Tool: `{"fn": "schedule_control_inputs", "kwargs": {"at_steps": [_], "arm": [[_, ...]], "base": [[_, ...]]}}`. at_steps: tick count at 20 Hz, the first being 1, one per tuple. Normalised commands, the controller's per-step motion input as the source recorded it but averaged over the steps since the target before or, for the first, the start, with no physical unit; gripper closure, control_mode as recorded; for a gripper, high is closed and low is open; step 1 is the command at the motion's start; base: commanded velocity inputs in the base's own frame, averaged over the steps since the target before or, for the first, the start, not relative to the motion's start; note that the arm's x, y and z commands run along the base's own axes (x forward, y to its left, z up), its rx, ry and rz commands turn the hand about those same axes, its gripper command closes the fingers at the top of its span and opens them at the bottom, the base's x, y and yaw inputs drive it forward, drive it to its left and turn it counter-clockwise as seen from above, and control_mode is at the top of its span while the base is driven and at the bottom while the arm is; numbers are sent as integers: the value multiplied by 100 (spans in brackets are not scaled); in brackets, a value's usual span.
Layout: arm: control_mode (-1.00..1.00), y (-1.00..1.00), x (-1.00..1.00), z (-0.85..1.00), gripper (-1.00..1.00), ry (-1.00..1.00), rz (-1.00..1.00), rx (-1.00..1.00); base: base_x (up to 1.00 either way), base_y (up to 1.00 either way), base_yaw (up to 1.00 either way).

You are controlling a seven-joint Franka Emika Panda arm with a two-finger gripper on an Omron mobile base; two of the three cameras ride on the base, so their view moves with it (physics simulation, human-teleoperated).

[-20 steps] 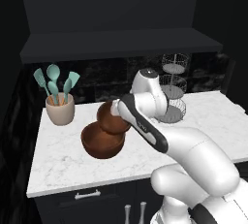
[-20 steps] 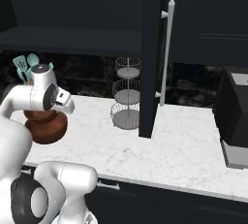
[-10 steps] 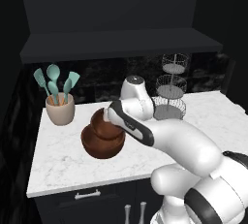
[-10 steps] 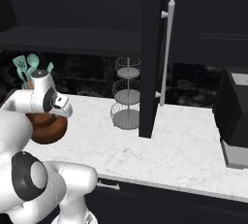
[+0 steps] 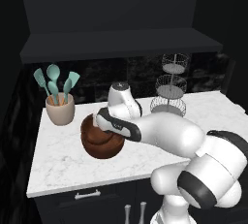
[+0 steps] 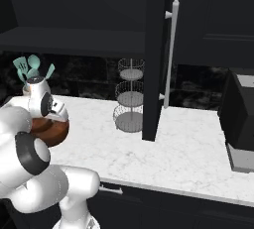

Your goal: Pick up the bowls on the counter and stack them on top of one another in the open cabinet. Place the smaller bowl on top of the larger bowl.

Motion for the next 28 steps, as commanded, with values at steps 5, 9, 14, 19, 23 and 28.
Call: {"fn": "schedule_control_inputs", "kwargs": {"at_steps": [5, 9, 14, 19, 23, 28], "arm": [[-100, 6, 22, -40, 100, 1, 0, -1], [-100, -2, 34, -23, 100, 0, 0, 0], [-100, 0, 4, 22, -100, -1, -1, 0], [-100, 0, 0, 51, -100, 0, -2, 1], [-100, -28, -26, -8, -100, 0, 0, 0], [-100, -32, -34, -25, -100, 0, 0, 0]], "base": [[0, 0, 0], [0, 0, 0], [0, 0, 0], [0, 0, 0], [0, 0, 0], [0, 0, 0]]}}
